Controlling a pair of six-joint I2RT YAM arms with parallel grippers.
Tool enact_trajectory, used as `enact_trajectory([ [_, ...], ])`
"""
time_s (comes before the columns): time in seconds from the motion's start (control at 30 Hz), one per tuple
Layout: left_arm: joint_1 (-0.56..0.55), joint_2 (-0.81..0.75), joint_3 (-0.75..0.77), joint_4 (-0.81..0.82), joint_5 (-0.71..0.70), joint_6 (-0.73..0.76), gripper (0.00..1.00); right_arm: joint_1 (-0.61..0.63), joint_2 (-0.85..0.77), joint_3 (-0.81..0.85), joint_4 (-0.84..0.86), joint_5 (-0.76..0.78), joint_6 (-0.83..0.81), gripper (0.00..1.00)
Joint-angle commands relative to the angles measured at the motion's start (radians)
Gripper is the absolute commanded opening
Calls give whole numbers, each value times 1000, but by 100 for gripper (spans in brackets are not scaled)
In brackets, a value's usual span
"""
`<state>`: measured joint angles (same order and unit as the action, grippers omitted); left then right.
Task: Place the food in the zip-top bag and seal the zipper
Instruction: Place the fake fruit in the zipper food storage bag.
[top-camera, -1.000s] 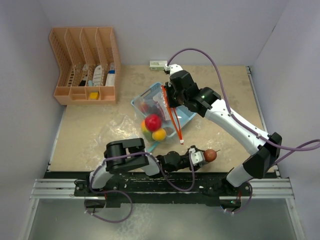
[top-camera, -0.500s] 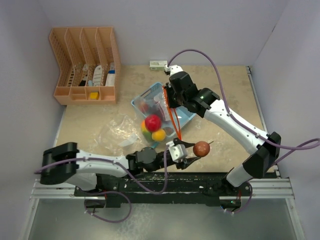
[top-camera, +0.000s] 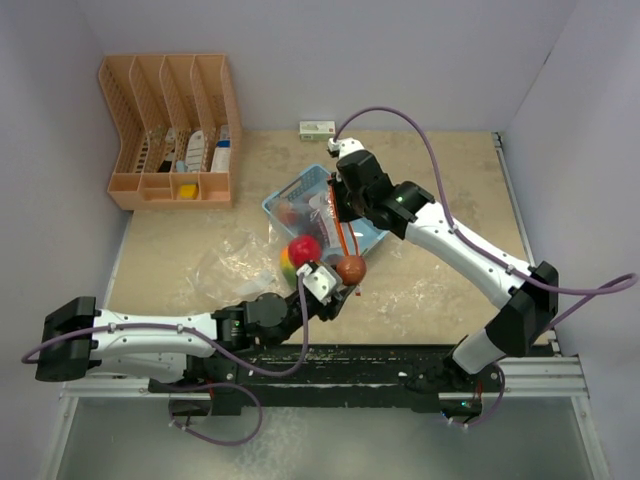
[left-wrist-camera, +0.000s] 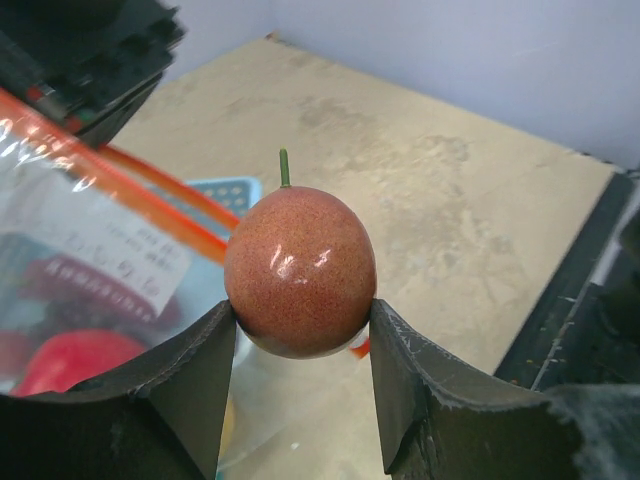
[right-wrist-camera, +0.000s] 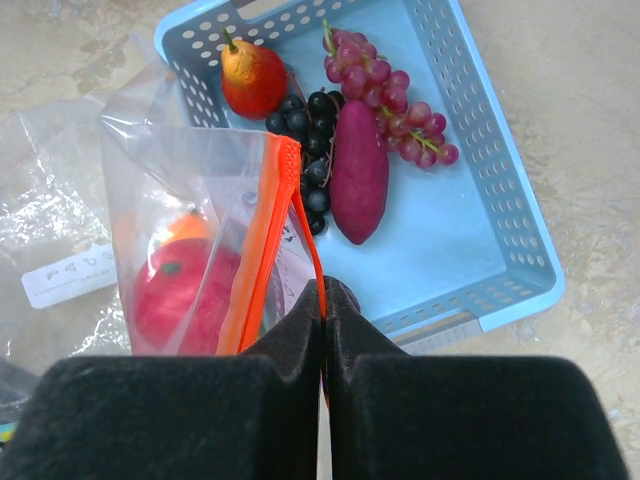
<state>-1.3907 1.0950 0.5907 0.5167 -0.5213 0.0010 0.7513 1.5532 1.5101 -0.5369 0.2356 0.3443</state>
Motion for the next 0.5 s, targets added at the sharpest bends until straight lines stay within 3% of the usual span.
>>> enact_trajectory([
  [0.0, -2, -25, 7, -13, -212, -66, 18, -4, -25, -12, 57, 19, -12, 0],
  [0.2, -2, 21, 60, 18, -285, -53, 19, -2, -22, -25, 70, 15, -15, 0],
  [0.47, -1, 60, 140, 73, -226, -64, 19, 4, -21, -49, 82, 24, 1, 0],
])
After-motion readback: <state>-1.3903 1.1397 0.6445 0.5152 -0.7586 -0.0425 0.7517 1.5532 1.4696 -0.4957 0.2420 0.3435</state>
